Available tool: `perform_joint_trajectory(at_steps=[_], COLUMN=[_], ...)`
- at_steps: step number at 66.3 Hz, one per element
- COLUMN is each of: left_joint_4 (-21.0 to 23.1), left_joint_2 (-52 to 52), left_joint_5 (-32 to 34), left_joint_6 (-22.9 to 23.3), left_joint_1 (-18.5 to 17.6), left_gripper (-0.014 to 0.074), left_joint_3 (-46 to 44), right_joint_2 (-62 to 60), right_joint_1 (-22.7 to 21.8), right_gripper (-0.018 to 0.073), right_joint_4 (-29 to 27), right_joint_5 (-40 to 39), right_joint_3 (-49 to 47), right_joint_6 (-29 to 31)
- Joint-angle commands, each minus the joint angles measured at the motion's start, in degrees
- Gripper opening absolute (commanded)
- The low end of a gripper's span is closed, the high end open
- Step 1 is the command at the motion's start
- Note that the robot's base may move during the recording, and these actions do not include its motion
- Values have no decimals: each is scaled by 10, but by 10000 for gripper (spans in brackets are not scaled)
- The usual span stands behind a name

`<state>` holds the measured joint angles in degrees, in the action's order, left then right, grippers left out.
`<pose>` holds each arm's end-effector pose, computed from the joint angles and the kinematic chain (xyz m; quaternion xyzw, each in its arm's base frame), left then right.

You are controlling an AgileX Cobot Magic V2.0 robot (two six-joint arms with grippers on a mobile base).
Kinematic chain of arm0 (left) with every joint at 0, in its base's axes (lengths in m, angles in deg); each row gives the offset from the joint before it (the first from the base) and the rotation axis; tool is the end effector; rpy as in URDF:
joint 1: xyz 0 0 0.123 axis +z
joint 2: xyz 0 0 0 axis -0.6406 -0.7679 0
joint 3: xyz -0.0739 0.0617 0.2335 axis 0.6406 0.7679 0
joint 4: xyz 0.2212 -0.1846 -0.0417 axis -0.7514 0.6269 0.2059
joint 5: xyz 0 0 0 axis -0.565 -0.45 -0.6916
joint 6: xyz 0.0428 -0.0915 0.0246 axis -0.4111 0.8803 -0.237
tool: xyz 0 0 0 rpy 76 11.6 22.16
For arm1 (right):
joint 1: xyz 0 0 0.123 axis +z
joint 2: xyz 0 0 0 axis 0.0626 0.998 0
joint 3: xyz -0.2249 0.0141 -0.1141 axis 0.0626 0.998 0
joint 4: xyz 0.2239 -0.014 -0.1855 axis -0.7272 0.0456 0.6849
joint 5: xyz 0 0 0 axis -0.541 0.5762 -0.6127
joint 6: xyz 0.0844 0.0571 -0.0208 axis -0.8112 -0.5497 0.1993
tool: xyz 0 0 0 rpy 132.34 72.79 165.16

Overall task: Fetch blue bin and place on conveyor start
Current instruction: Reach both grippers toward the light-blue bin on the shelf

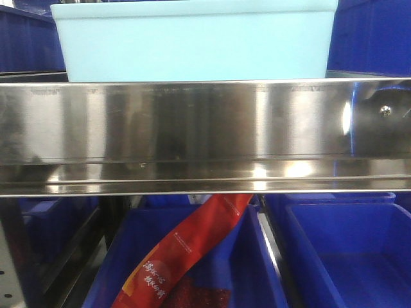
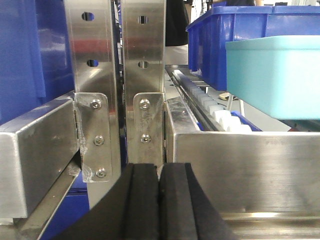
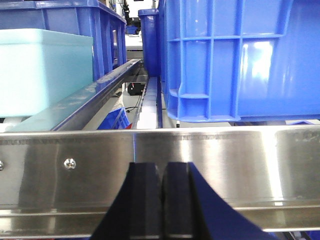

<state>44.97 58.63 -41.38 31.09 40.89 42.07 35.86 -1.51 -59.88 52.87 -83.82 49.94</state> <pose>0.1425 0.0026 0.2026 0.0033 0.7131 0.0161 0.7008 0.1419 -0.0120 0.2000 0.0570 0.7211 -0.0028 0.6905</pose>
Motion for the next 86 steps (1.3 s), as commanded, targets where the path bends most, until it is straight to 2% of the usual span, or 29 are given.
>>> perform_joint_trajectory(at_steps=[1,14,34,47,54,63,67,73,78,83,86], left_joint_4=[3,0,0,0,8,16,16,8,5,0,-3], left_joint_2=[2,2,2,2,2,2,2,2,-10,-41,-64], left_joint_5=[12,13,77,82,97,123,98,32,-9,-56,-86], left_joint_6=[0,0,0,0,1,1,1,1,1,1,1], left_joint_1=[-2,-2,-2,-2,-2,-2,-2,-2,-2,-2,-2], left_gripper=[-111,-111,-111,-111,-111,-111,-111,-94,-31,83,159], left_joint_3=[-2,-2,-2,-2,-2,-10,-41,-111,-168,-233,-266], right_joint_2=[-2,-2,-2,-2,-2,-2,-2,-2,3,26,46], right_joint_1=[-4,-4,-4,-4,-4,-4,-4,-4,-4,-4,-4], right_gripper=[-162,-162,-162,-162,-162,-162,-162,-155,-90,80,216], right_joint_4=[4,4,4,4,4,4,4,4,4,4,4], right_joint_5=[-15,-15,-15,-28,-58,-151,-130,-30,28,51,53], right_joint_3=[0,0,0,0,0,-2,-31,-112,-181,-239,-264], right_joint_6=[3,3,3,3,3,3,3,3,3,3,3])
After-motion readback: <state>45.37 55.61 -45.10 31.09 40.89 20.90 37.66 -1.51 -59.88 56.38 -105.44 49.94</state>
